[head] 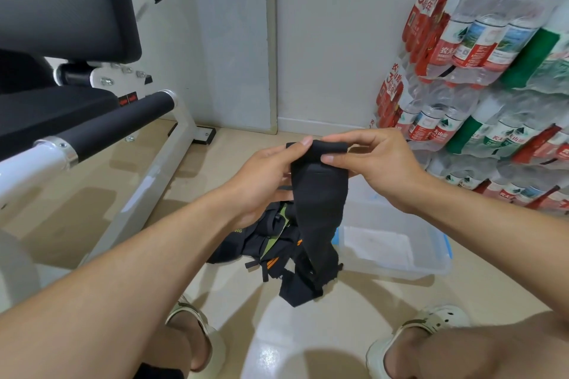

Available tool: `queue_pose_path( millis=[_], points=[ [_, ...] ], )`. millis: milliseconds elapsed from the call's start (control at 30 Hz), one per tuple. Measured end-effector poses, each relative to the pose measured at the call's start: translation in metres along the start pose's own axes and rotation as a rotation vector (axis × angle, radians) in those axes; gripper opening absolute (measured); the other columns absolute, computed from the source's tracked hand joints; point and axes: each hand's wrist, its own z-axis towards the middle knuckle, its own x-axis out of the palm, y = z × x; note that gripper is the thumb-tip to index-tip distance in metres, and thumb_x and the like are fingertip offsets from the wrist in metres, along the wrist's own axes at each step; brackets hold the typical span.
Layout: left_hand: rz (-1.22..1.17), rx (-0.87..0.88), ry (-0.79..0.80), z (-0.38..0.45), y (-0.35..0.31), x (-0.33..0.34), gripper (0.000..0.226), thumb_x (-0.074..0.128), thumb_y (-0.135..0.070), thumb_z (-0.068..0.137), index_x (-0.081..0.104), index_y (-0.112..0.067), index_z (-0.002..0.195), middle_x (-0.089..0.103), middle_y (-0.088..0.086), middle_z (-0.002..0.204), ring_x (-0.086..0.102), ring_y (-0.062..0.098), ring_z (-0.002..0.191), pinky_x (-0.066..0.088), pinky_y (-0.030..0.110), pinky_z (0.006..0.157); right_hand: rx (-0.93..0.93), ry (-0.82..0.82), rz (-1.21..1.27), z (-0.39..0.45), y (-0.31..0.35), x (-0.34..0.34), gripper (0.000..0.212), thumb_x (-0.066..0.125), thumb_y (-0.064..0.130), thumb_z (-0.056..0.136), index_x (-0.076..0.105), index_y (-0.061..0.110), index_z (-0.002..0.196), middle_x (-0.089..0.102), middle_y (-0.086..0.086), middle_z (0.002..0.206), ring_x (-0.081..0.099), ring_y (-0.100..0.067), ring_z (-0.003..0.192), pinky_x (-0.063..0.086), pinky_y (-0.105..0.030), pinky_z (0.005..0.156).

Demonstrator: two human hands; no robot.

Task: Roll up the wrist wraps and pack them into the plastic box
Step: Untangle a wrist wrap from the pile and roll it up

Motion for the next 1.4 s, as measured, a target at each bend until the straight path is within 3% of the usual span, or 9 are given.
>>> queue_pose_path(
  millis=[133, 267, 400, 567, 700, 900, 1167, 1233, 1400],
  points=[
    [-0.018, 0.019, -0.013, 0.0009, 0.0005, -0.0007, 0.030, 0.058, -0.041, 0.100, 0.074, -0.019, 0.113, 0.077, 0.004, 0.105, 0.071, 0.017, 0.099, 0.055, 0.036, 0.088, -0.038, -0.031, -0.008, -0.0005, 0.0001, 0.0031, 0.031, 0.086, 0.006, 0.077, 0.083, 0.032, 0.093, 0.075, -0.022, 0.090, 0.073, -0.036, 0.081, 0.062, -0.045, 0.071],
    [-0.076, 0.016, -0.015, 0.0021, 0.0008, -0.0032, 0.024, 0.063, -0.029, 0.098, 0.072, -0.016, 0.115, 0.076, 0.004, 0.106, 0.071, 0.015, 0.097, 0.055, 0.031, 0.081, -0.038, 0.010, -0.007, -0.0006, -0.0029, 0.0010, 0.033, 0.084, 0.001, 0.079, 0.083, 0.030, 0.096, 0.075, -0.010, 0.098, 0.069, -0.048, 0.095, 0.057, -0.065, 0.082],
    [-0.112, 0.044, -0.029, 0.0028, 0.0006, -0.0075, 0.024, 0.068, -0.014, 0.094, 0.069, -0.015, 0.118, 0.076, 0.008, 0.110, 0.073, 0.020, 0.099, 0.055, 0.036, 0.087, 0.027, 0.088, 0.032, -0.0019, 0.0001, -0.0027, 0.035, 0.086, 0.021, 0.070, 0.080, 0.027, 0.104, 0.078, -0.004, 0.103, 0.075, -0.026, 0.095, 0.061, -0.045, 0.090],
    [-0.141, 0.090, -0.033, 0.0040, 0.0011, -0.0076, 0.033, 0.070, -0.002, 0.090, 0.065, -0.016, 0.120, 0.077, 0.008, 0.109, 0.075, 0.021, 0.096, 0.057, 0.032, 0.077, 0.106, 0.111, 0.075, 0.0005, -0.0031, -0.0044, 0.051, 0.082, 0.025, 0.070, 0.073, 0.024, 0.121, 0.079, -0.002, 0.107, 0.076, -0.019, 0.098, 0.060, -0.033, 0.083],
    [-0.140, 0.096, -0.033, 0.0034, 0.0026, -0.0059, 0.037, 0.069, 0.002, 0.090, 0.062, -0.014, 0.123, 0.077, 0.008, 0.109, 0.075, 0.022, 0.095, 0.059, 0.031, 0.074, 0.153, 0.127, 0.082, -0.0010, -0.0029, -0.0057, 0.051, 0.081, 0.021, 0.072, 0.072, 0.020, 0.122, 0.078, -0.007, 0.108, 0.076, -0.023, 0.099, 0.061, -0.036, 0.083],
    [-0.161, 0.064, -0.025, 0.0032, 0.0022, -0.0034, 0.041, 0.071, 0.001, 0.089, 0.060, -0.009, 0.127, 0.077, 0.009, 0.110, 0.074, 0.023, 0.098, 0.061, 0.036, 0.079, 0.082, 0.050, 0.041, -0.0021, -0.0029, -0.0009, 0.029, 0.081, 0.004, 0.082, 0.075, 0.022, 0.104, 0.077, -0.003, 0.099, 0.076, -0.023, 0.084, 0.061, -0.033, 0.074],
    [-0.029, -0.041, 0.056, 0.0000, -0.0005, -0.0014, 0.035, 0.055, -0.046, 0.100, 0.074, -0.023, 0.119, 0.076, 0.008, 0.114, 0.071, 0.021, 0.104, 0.055, 0.041, 0.094, -0.001, 0.022, -0.003, -0.0025, -0.0033, 0.0023, 0.034, 0.081, -0.001, 0.081, 0.077, 0.029, 0.095, 0.078, -0.004, 0.091, 0.074, -0.022, 0.083, 0.062, -0.038, 0.079],
    [-0.035, -0.041, 0.041, 0.0000, -0.0011, -0.0014, 0.034, 0.053, -0.044, 0.102, 0.074, -0.021, 0.117, 0.077, 0.004, 0.110, 0.071, 0.019, 0.099, 0.055, 0.040, 0.092, -0.021, 0.006, -0.017, -0.0024, -0.0030, 0.0034, 0.035, 0.083, -0.001, 0.079, 0.078, 0.031, 0.092, 0.078, -0.004, 0.088, 0.071, -0.019, 0.080, 0.061, -0.035, 0.078],
    [-0.094, -0.030, -0.008, 0.0026, -0.0001, -0.0024, 0.016, 0.061, -0.029, 0.100, 0.070, -0.017, 0.105, 0.074, 0.001, 0.093, 0.071, 0.014, 0.083, 0.058, 0.035, 0.082, -0.016, 0.009, -0.017, -0.0018, -0.0042, 0.0034, 0.035, 0.085, -0.004, 0.076, 0.081, 0.026, 0.093, 0.077, -0.019, 0.090, 0.074, -0.036, 0.086, 0.062, -0.047, 0.084]
  ],
)
